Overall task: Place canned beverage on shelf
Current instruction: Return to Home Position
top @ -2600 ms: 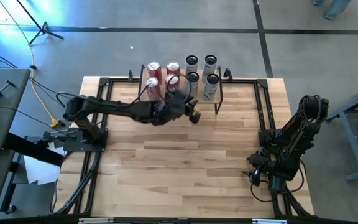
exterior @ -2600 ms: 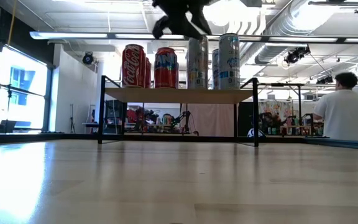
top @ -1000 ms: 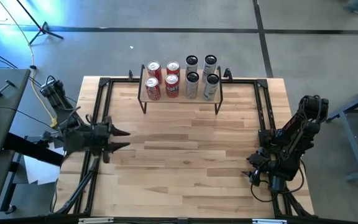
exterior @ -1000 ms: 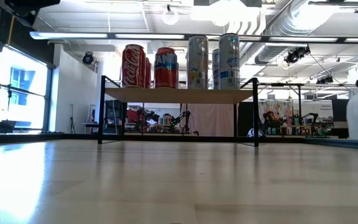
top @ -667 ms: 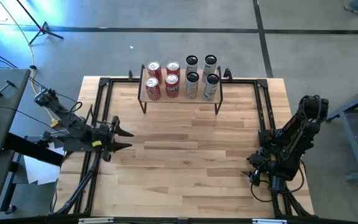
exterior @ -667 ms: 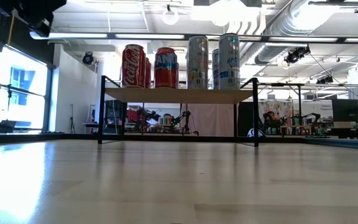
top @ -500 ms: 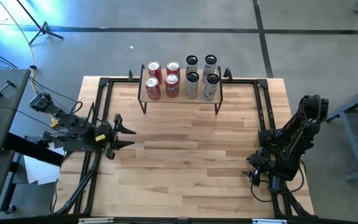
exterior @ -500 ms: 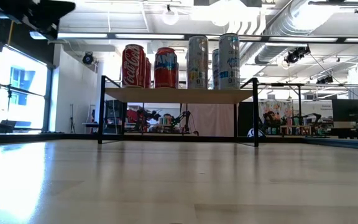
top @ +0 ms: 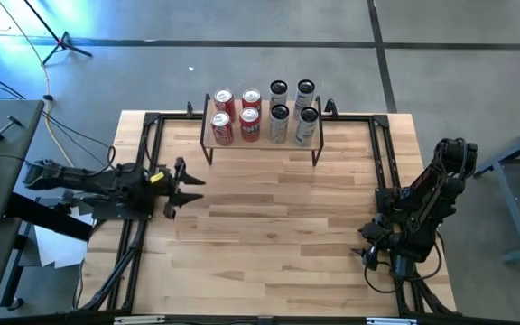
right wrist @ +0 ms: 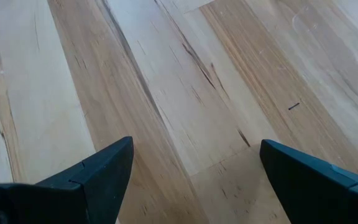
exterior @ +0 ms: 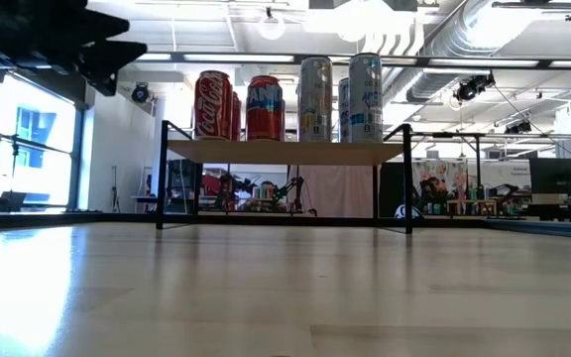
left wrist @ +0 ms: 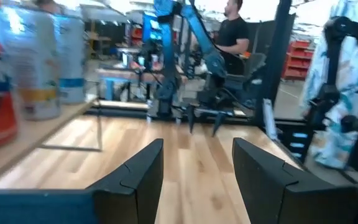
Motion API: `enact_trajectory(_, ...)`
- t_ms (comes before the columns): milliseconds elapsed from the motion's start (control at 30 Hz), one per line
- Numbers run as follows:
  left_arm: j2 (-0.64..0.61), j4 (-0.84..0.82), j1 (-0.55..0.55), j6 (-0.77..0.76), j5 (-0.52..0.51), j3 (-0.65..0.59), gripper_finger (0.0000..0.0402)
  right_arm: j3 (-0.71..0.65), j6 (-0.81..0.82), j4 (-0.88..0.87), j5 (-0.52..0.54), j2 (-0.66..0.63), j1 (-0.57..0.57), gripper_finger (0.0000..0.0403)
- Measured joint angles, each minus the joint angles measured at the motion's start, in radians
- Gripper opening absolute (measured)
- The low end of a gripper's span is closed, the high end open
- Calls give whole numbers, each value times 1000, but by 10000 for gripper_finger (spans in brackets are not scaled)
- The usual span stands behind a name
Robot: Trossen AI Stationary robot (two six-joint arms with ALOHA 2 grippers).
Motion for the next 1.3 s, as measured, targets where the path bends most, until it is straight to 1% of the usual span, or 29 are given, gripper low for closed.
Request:
enact_trajectory(133, 1, 20, 65, 22, 5, -43, 170, 0, 0, 0, 0, 0, 0, 339)
enact_trajectory(333, 0, 101, 118, -29, 40, -111, 170, 0, 0, 0, 0, 0, 0, 339)
enact_trajectory(500, 8, 82, 149, 33, 56, -111, 170, 0, 0, 0, 0, 0, 0, 339)
enact_trajectory(567, 16, 62, 161, 39, 30, -110, 170, 0, 0, 0, 0, 0, 0, 339)
enact_trajectory(733, 24, -9, 173, 40, -122, -110, 170, 0, 0, 0, 0, 0, 0, 339)
enact_trajectory(833, 25, -39, 173, 41, -167, -110, 170, 0, 0, 0, 0, 0, 0, 339)
enact_trajectory(1133, 25, -48, 173, 42, -176, -110, 170, -1, 0, -1, -1, -8, 0, 339)
enact_trajectory(1200, 25, -48, 173, 42, -176, -110, 170, -1, 0, 2, -21, -48, 1, 339)
enact_trajectory(1300, 25, -49, 173, 41, -176, -110, 170, -1, 1, 0, -81, -163, -1, 339)
